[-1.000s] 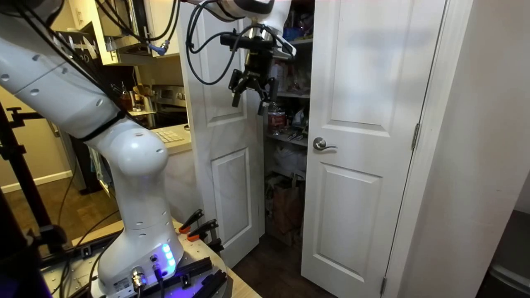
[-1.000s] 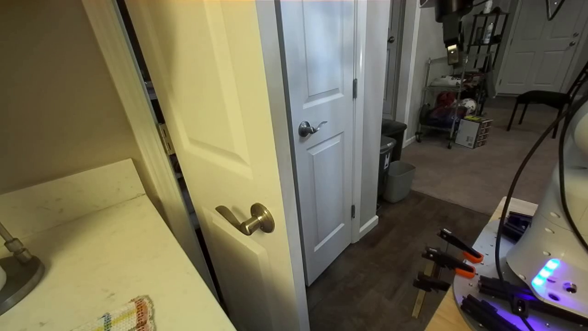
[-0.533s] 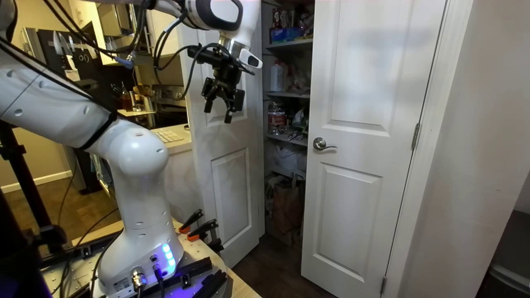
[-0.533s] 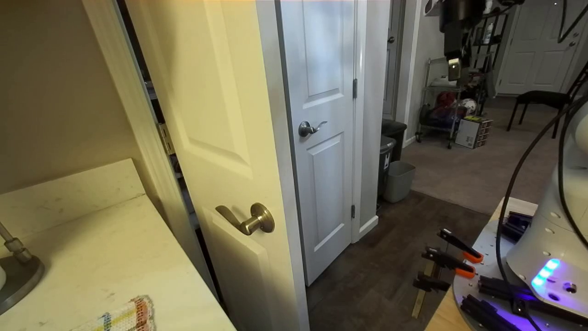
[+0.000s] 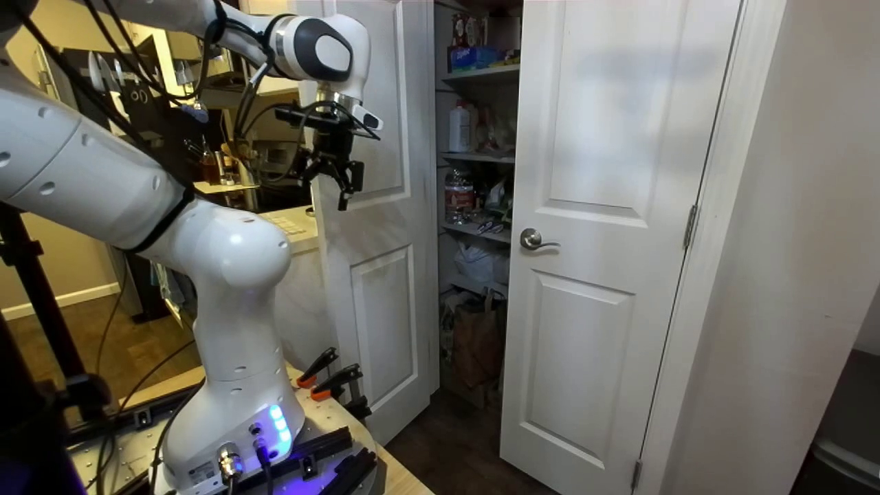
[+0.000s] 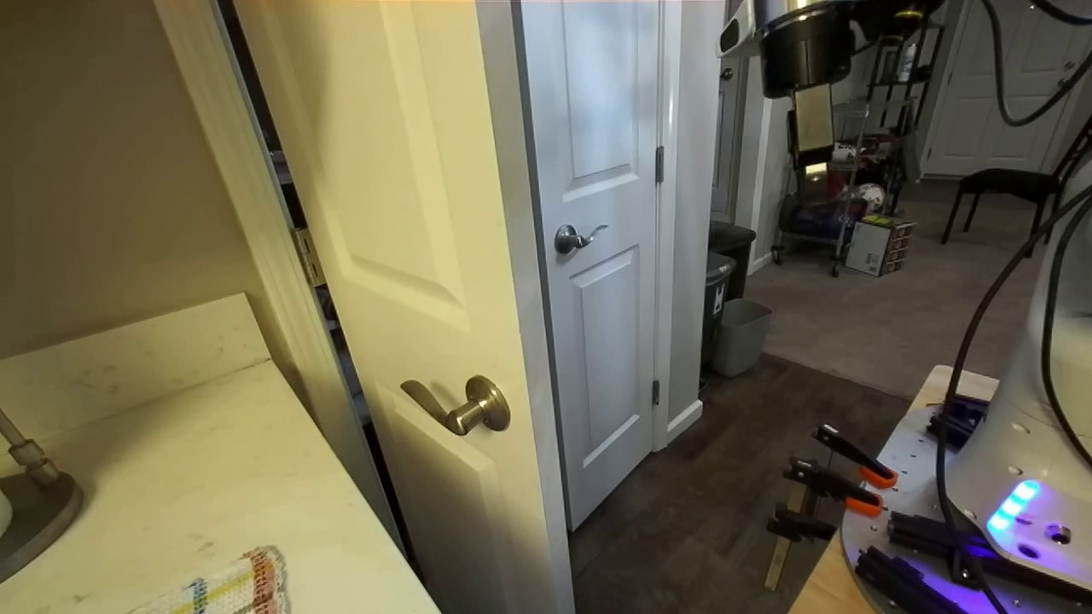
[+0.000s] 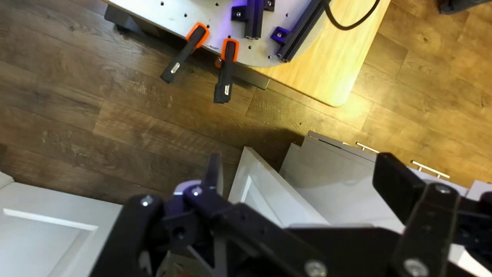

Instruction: Close the door on the left

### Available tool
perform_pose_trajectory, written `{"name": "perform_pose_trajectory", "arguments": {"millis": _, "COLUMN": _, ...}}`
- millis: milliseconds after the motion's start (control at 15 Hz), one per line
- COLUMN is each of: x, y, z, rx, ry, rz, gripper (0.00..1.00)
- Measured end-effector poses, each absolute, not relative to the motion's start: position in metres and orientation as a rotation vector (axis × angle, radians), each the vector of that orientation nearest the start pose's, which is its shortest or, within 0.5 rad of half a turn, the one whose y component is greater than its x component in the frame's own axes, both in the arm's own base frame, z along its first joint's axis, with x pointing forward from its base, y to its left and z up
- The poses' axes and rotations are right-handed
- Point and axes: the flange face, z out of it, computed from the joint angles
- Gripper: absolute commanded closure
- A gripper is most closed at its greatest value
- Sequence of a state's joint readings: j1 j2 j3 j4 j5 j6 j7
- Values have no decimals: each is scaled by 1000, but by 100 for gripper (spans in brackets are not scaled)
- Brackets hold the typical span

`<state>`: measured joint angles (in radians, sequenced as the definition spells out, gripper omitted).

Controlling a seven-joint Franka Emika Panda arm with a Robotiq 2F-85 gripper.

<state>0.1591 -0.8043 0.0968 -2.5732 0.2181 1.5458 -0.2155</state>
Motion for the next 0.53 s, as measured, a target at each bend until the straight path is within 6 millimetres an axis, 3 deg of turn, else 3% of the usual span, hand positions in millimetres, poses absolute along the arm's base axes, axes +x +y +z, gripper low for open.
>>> {"name": "perform_pose_trajectory", "arguments": {"millis": 333, "x": 267, "y": 165, "z": 495, "rx": -2902, "ry": -847, "rz": 362, "gripper": 0}}
{"name": "perform_pose_trajectory", "arguments": {"millis": 533, "x": 276, "y": 178, "z": 492, "rx": -2876, "ry": -879, "rz": 405, "gripper": 0}}
